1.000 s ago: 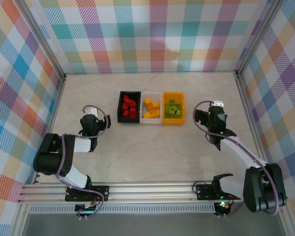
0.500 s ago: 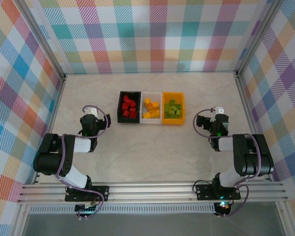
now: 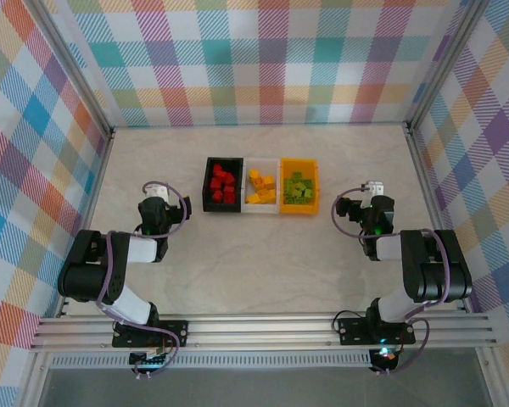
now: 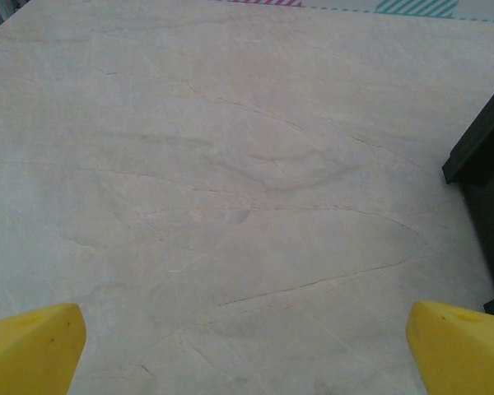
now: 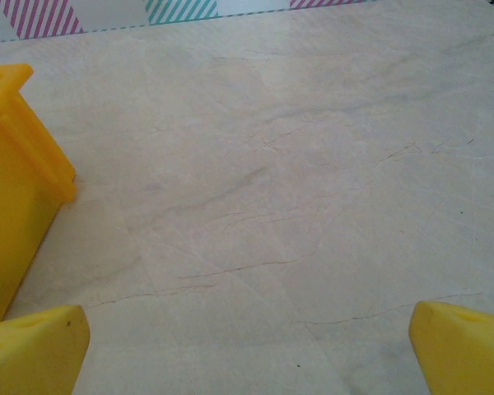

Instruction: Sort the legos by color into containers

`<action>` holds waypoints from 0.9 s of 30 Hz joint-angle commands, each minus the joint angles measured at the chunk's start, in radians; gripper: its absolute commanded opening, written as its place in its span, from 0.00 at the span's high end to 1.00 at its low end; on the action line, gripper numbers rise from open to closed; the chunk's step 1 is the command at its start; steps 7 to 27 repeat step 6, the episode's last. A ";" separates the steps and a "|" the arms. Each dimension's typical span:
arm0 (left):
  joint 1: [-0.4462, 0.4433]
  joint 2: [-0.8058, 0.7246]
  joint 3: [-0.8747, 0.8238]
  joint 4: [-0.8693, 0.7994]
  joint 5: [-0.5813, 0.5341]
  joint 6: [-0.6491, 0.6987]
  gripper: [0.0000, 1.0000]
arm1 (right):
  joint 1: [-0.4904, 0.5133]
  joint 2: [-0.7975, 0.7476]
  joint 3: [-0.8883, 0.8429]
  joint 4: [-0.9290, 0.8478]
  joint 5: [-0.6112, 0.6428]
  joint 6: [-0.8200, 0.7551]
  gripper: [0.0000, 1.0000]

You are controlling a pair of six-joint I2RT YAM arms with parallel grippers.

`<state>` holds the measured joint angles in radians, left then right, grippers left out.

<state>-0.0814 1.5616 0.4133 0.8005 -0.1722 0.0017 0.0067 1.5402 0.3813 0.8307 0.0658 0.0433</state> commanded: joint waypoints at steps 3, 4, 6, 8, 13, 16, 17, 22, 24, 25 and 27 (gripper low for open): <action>0.008 0.003 -0.007 0.031 0.010 0.009 0.00 | 0.002 -0.008 0.008 0.039 -0.020 -0.009 0.00; 0.008 0.003 -0.006 0.031 0.011 0.009 0.00 | 0.002 -0.008 0.008 0.039 -0.020 -0.009 0.00; 0.007 0.002 -0.007 0.032 0.011 0.008 0.00 | 0.001 -0.008 0.008 0.039 -0.021 -0.008 0.00; 0.007 0.002 -0.007 0.032 0.011 0.008 0.00 | 0.001 -0.008 0.008 0.039 -0.021 -0.008 0.00; 0.007 0.002 -0.007 0.032 0.011 0.008 0.00 | 0.001 -0.008 0.008 0.039 -0.021 -0.008 0.00; 0.007 0.002 -0.007 0.032 0.011 0.008 0.00 | 0.001 -0.008 0.008 0.039 -0.021 -0.008 0.00; 0.007 0.002 -0.007 0.032 0.011 0.008 0.00 | 0.001 -0.008 0.008 0.039 -0.021 -0.008 0.00; 0.007 0.002 -0.007 0.032 0.011 0.008 0.00 | 0.001 -0.008 0.008 0.039 -0.021 -0.008 0.00; 0.007 0.002 -0.007 0.032 0.011 0.008 0.00 | 0.001 -0.008 0.008 0.039 -0.021 -0.008 0.00; 0.007 0.002 -0.007 0.032 0.011 0.008 0.00 | 0.001 -0.008 0.008 0.039 -0.021 -0.008 0.00; 0.007 0.002 -0.007 0.032 0.011 0.008 0.00 | 0.001 -0.008 0.008 0.039 -0.021 -0.008 0.00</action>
